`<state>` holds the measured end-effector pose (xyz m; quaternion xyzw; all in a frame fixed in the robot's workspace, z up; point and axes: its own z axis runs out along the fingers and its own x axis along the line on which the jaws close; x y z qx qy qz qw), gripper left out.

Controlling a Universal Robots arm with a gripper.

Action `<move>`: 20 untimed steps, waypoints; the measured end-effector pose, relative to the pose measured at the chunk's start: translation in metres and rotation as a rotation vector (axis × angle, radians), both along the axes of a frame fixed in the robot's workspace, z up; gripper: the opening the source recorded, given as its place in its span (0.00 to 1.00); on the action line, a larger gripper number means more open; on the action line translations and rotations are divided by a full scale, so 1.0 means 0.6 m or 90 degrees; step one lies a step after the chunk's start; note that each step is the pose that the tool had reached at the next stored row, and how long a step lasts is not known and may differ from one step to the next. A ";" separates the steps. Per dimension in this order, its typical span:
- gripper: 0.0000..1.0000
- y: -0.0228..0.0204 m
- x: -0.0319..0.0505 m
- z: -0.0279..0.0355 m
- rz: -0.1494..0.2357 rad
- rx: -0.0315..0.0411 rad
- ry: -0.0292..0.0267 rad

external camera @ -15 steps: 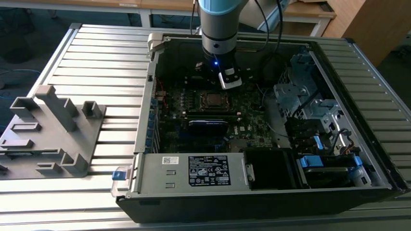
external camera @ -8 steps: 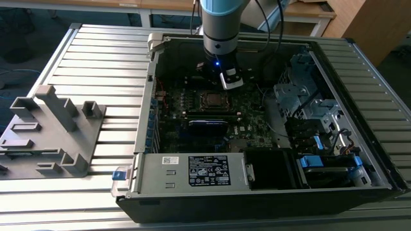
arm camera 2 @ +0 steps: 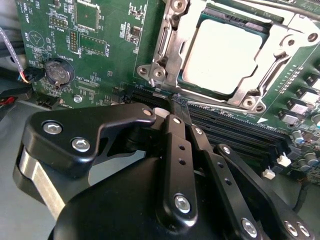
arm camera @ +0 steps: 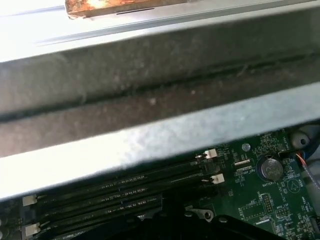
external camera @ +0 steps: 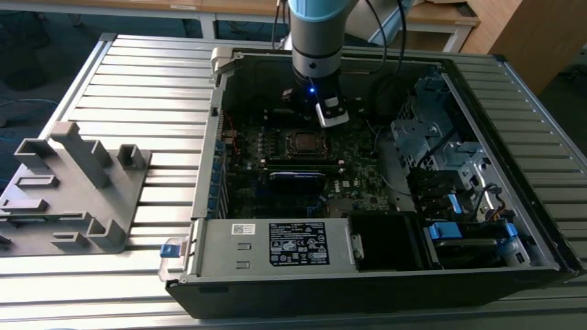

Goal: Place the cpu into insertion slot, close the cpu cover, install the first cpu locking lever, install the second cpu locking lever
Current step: 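Install the first cpu locking lever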

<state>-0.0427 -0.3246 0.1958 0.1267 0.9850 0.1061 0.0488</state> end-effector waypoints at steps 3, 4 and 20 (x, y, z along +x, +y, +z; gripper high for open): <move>0.10 0.0033 0.000 0.000 0.000 0.0001 0.0000; 0.10 0.0044 0.000 0.000 0.000 0.0001 0.0000; 0.10 0.0050 0.000 0.000 0.000 0.0001 0.0003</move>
